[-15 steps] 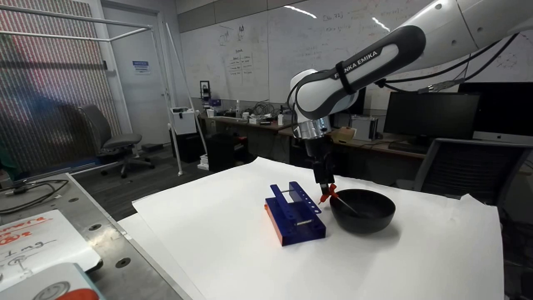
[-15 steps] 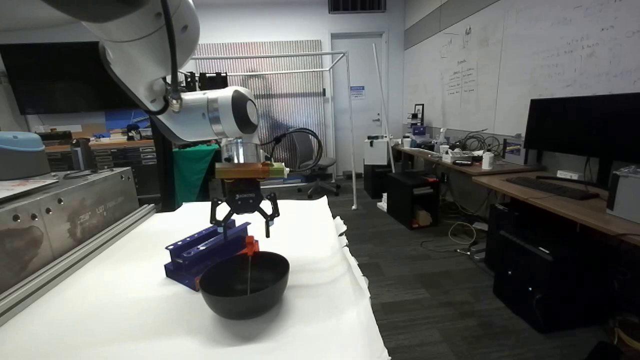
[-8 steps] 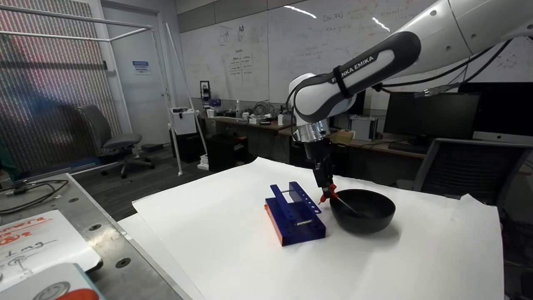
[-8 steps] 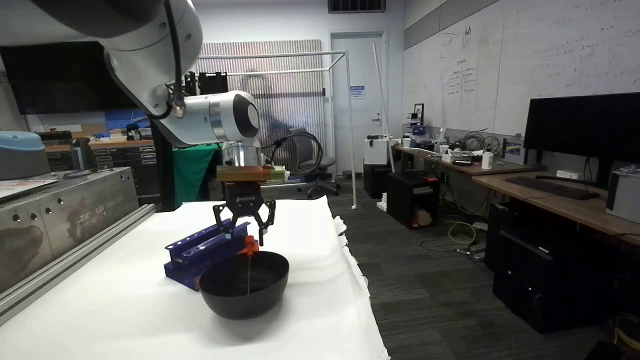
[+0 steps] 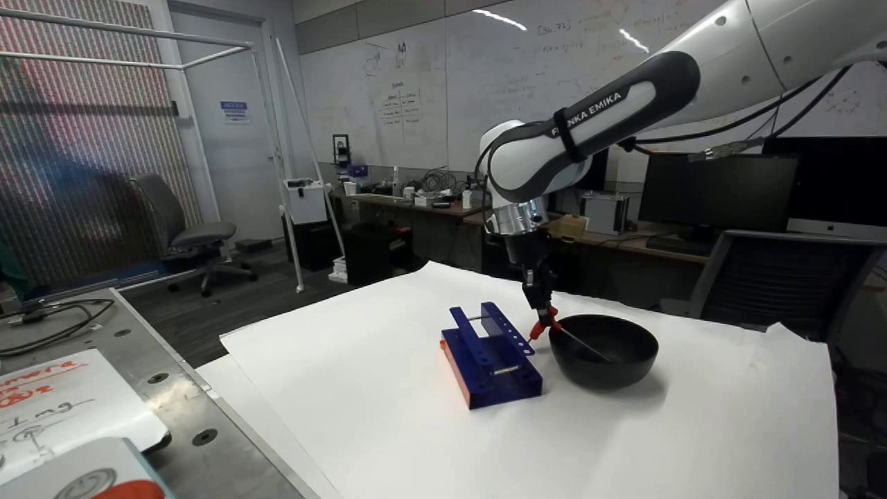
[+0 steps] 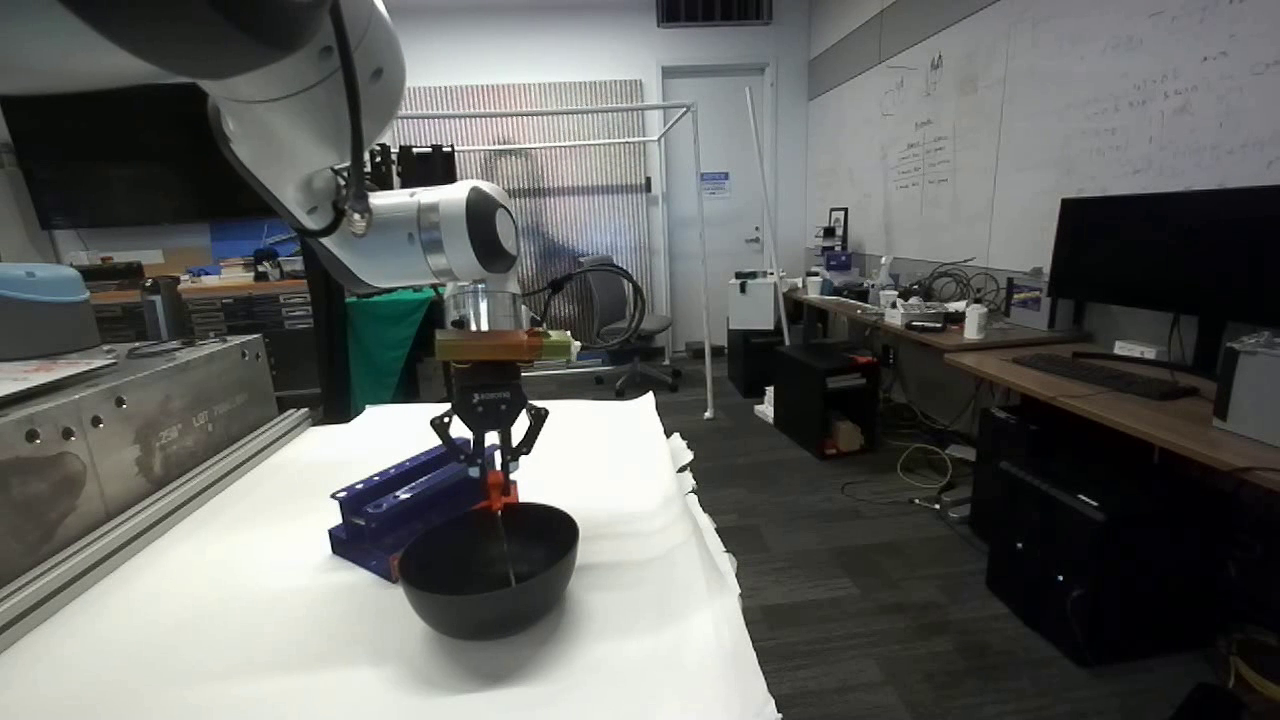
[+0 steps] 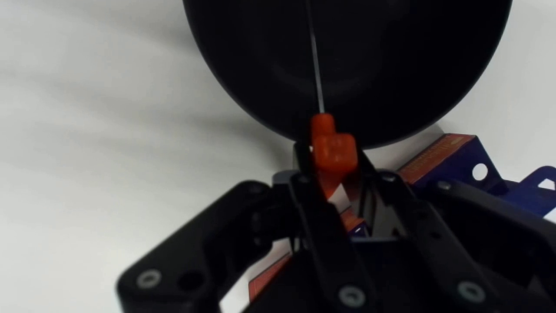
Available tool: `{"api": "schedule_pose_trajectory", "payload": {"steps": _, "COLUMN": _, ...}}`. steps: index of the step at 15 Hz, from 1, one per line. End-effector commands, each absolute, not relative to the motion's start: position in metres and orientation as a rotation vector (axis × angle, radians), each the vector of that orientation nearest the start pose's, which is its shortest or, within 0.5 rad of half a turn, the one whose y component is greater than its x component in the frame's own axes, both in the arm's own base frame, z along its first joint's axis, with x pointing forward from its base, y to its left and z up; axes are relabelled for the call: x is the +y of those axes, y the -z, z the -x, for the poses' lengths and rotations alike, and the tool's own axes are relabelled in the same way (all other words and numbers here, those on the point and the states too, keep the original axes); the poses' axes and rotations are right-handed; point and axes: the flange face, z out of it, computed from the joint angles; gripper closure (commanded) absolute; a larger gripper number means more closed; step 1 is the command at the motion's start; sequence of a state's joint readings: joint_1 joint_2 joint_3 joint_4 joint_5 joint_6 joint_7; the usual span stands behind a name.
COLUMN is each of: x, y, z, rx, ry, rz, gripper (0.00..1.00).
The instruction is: Put the orange object inside the bowl.
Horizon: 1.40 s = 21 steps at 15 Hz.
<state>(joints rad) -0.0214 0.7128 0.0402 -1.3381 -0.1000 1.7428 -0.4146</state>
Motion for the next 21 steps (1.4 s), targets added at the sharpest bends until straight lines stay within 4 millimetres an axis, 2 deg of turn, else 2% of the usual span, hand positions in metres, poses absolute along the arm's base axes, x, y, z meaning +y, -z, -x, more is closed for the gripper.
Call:
{"api": "schedule_pose_trajectory", "payload": {"steps": 1, "x": 0.004, "y": -0.310, "z": -0.699, "rx": -0.785, "ry": -0.467, "rz": 3.017, "gripper": 0.86}}
{"api": "schedule_pose_trajectory", "payload": {"steps": 4, "x": 0.012, "y": -0.340, "z": -0.691, "rx": -0.834, "ry": -0.413, "rz": 3.040, "gripper": 0.86}}
{"api": "schedule_pose_trajectory", "payload": {"steps": 9, "x": 0.023, "y": -0.413, "z": -0.671, "rx": -0.909, "ry": -0.278, "rz": 3.100, "gripper": 0.86}}
{"api": "schedule_pose_trajectory", "payload": {"steps": 11, "x": 0.026, "y": -0.438, "z": -0.664, "rx": -0.943, "ry": -0.174, "rz": 3.101, "gripper": 0.86}}
{"api": "schedule_pose_trajectory", "payload": {"steps": 14, "x": 0.030, "y": -0.464, "z": -0.659, "rx": -0.981, "ry": 0.054, "rz": 3.065, "gripper": 0.87}}
{"api": "schedule_pose_trajectory", "payload": {"steps": 18, "x": 0.040, "y": -0.476, "z": -0.660, "rx": -1.030, "ry": 0.348, "rz": 2.952, "gripper": 0.87}}
{"api": "schedule_pose_trajectory", "payload": {"steps": 21, "x": 0.053, "y": -0.464, "z": -0.660, "rx": -1.073, "ry": 0.457, "rz": 2.819, "gripper": 0.87}}
